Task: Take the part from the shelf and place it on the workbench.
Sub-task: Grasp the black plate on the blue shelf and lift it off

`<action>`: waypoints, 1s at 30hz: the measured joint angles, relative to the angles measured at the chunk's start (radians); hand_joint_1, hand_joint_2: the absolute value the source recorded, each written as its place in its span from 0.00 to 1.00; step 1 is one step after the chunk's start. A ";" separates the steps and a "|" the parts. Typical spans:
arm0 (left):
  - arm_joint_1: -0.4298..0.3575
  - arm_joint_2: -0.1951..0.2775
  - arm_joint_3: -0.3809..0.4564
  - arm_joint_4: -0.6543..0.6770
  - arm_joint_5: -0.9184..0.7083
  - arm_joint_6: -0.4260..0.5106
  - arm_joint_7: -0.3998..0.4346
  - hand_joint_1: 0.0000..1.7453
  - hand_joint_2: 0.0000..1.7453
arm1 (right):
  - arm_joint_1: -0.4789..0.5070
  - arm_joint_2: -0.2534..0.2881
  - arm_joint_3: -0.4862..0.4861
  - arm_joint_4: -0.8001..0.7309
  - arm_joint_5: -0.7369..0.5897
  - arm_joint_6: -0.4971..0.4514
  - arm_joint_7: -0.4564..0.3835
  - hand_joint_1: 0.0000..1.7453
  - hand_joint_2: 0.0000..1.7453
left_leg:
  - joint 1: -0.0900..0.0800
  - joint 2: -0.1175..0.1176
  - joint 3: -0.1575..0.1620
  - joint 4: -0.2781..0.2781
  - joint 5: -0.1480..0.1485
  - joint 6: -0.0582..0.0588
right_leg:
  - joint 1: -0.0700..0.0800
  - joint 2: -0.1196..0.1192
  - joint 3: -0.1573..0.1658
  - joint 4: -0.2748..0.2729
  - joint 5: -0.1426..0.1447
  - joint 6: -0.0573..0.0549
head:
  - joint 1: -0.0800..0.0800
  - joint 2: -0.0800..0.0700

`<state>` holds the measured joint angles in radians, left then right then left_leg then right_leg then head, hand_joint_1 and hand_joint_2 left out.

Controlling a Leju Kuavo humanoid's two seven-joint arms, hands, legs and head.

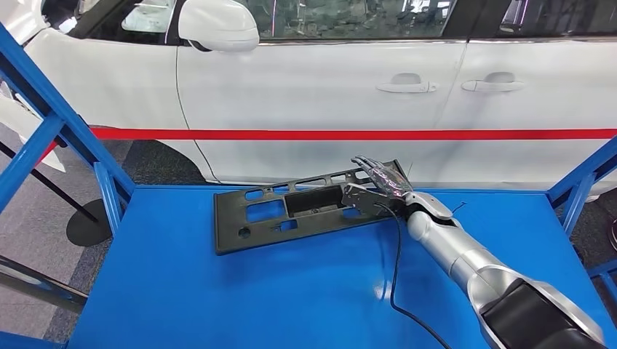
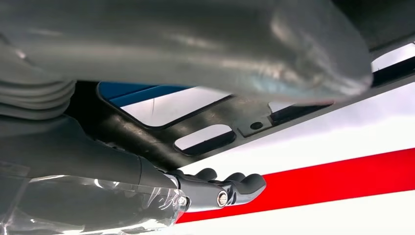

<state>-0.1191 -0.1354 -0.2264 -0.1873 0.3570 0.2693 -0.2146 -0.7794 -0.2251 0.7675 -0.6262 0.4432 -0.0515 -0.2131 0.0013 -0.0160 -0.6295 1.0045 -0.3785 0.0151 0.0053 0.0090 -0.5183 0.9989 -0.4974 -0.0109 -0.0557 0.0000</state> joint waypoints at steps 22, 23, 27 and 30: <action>-0.001 0.003 -0.001 0.000 -0.006 0.011 0.008 0.00 0.00 | -0.021 -0.018 0.020 0.006 -0.019 0.007 -0.013 0.00 0.00 | 0.000 0.000 0.001 0.002 0.000 0.001 | -0.001 0.000 0.002 0.000 0.000 0.000 | 0.000 0.000; -0.001 0.003 -0.001 0.000 -0.005 0.012 0.008 0.00 0.00 | -0.021 -0.020 0.021 0.003 -0.015 -0.002 -0.014 0.00 0.00 | 0.000 0.000 0.001 0.002 0.000 0.001 | -0.001 0.000 0.002 0.000 0.000 0.000 | 0.000 0.000; 0.000 0.004 -0.001 0.000 -0.005 0.013 0.006 0.00 0.00 | -0.021 -0.029 0.027 -0.015 0.000 -0.033 -0.006 0.00 0.50 | 0.000 0.000 0.000 0.002 0.000 0.001 | -0.001 0.000 0.001 0.000 0.000 0.000 | 0.000 0.000; 0.000 0.004 -0.001 0.000 -0.005 0.013 0.005 0.00 0.00 | -0.025 -0.039 0.031 -0.033 0.014 -0.052 0.001 0.00 1.00 | 0.000 0.000 0.000 0.002 0.000 0.001 | -0.001 0.000 0.001 0.000 0.000 0.000 | 0.000 0.000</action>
<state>-0.1194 -0.1310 -0.2274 -0.1873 0.3516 0.2819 -0.2097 -0.8041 -0.2643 0.7980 -0.6589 0.4573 -0.1040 -0.2117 0.0009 -0.0160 -0.6297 1.0066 -0.3787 0.0159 0.0043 0.0091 -0.5171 0.9988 -0.4971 -0.0106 -0.0557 0.0000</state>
